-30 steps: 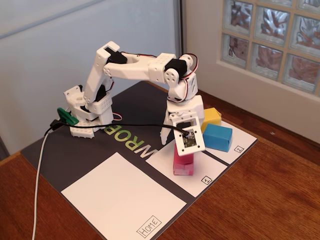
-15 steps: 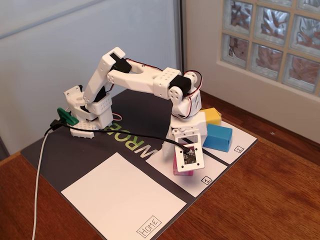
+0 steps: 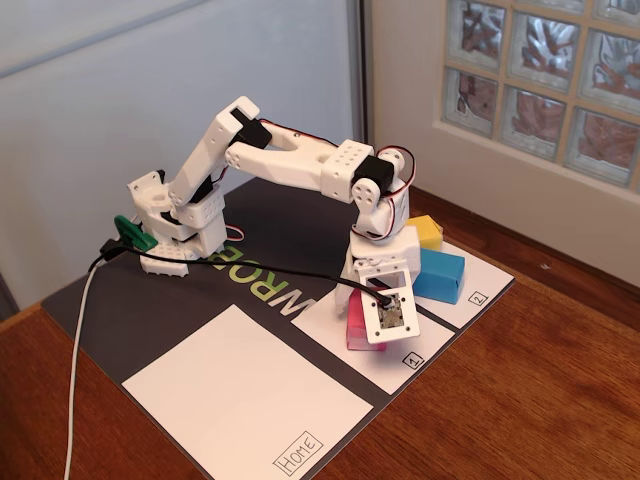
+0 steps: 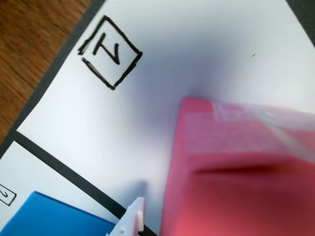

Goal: Move box red to home

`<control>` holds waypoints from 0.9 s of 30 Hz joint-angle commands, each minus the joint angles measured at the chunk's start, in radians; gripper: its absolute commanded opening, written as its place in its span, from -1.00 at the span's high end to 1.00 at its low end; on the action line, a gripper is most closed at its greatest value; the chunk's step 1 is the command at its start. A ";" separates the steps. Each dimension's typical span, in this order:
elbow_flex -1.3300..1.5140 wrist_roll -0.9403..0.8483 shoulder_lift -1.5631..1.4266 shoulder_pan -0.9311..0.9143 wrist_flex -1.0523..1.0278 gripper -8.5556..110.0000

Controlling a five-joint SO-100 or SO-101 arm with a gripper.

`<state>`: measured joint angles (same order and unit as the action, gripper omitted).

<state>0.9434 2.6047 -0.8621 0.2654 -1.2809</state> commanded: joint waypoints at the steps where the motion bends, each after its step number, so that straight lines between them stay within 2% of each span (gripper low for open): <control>1: -0.032 0.015 -0.005 0.009 0.014 0.25; 7: -0.031 -0.006 0.009 0.000 0.014 0.38; 13: -0.031 -0.046 0.006 -0.015 -0.003 0.86; 27: -0.044 -0.267 -0.187 -0.049 -0.147 0.87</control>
<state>0.9403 2.3915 -0.9204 0.2255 -1.3944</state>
